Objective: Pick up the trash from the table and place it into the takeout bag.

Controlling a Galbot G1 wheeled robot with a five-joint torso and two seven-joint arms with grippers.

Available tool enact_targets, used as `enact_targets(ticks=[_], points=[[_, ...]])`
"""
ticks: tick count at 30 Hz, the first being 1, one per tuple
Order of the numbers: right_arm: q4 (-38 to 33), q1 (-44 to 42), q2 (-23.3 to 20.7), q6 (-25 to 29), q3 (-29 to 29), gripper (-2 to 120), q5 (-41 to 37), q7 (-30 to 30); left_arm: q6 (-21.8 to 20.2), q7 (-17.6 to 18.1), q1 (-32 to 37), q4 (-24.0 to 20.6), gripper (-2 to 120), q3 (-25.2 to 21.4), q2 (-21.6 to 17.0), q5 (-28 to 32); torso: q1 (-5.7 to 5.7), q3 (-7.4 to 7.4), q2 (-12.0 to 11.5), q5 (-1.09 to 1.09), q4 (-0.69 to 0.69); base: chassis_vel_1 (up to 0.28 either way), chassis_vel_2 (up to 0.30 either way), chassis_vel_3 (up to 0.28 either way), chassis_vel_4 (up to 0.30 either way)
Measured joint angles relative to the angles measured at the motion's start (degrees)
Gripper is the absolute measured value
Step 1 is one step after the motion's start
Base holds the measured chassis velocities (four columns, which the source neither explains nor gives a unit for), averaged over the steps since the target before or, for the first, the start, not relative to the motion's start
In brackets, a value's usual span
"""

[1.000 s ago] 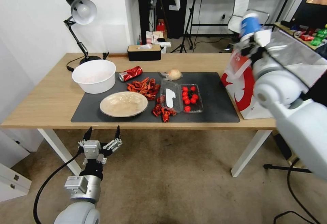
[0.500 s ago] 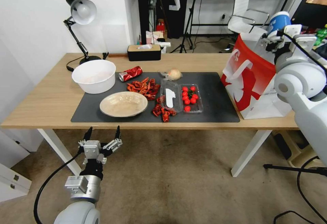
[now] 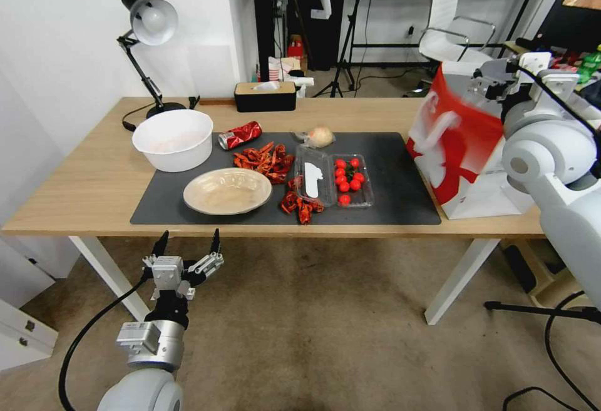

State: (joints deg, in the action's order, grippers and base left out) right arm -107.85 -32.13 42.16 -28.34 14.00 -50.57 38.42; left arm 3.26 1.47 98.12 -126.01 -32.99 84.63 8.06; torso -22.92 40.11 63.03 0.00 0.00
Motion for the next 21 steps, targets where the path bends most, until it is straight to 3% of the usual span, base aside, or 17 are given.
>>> enact_targets(ticks=[5, 6, 9, 11, 12, 15, 21], points=[[-4.14, -2.63, -0.03, 9.04, 1.37, 100, -1.3, -5.84, 0.06, -0.02, 0.37, -0.32, 100, -0.23, 0.02, 0.0, 0.0, 0.0, 0.0, 0.02, 0.0, 0.0, 0.0, 0.0, 0.0], [-5.74, -4.22, -0.22, 12.89, 1.84, 100, -2.22, -9.41, 0.07, -0.03, 0.39, -0.4, 100, -0.28, 0.04, 0.0, 0.0, -0.01, 0.0, -0.01, -0.01, 0.0, 0.0, 0.0, 0.0], [-6.94, -6.05, -0.45, 15.24, 2.27, 100, -3.1, -13.06, 0.08, -0.04, 0.39, -0.42, 100, -0.29, 0.14, 0.0, 0.0, -0.01, 0.0, -0.02, 0.01, 0.0, 0.0, 0.0, 0.0], [-9.02, -11.69, -0.6, 19.31, 2.89, 100, -3.76, -20.18, 0.23, -0.08, 0.38, -0.42, 100, -0.17, 0.42, -0.05, 0.0, -0.01, 0.0, 0.0, 0.01, 0.0, 0.0, 0.0, 0.0], [-9.02, -11.69, -0.6, 19.31, 2.89, 100, -3.76, -20.18, 0.23, -0.08, 0.38, -0.42, 100, -0.17, 0.42, -0.05, 0.0, -0.01, 0.0, 0.0, 0.01, 0.0, 0.0, 0.0, 0.0], [-11.02, -20.22, 0.39, 26.71, 3.17, 100, -0.81, -25.95, 0.68, -0.2, 0.55, -0.36, 100, -0.06, 0.48, -0.06, 0.0, -0.01, 0.0, 0.02, -0.02, 0.0, 0.0, 0.0, 0.0], [-12.65, -28.95, 2.53, 32.61, 3.64, 100, 3.56, -28.51, 1.04, -0.4, 0.87, -0.34, 100, -0.36, 0.23, -0.07, 0.0, -0.01, 0.0, 0.0, 0.01, 0.0, 0.0, 0.0, 0.0]])
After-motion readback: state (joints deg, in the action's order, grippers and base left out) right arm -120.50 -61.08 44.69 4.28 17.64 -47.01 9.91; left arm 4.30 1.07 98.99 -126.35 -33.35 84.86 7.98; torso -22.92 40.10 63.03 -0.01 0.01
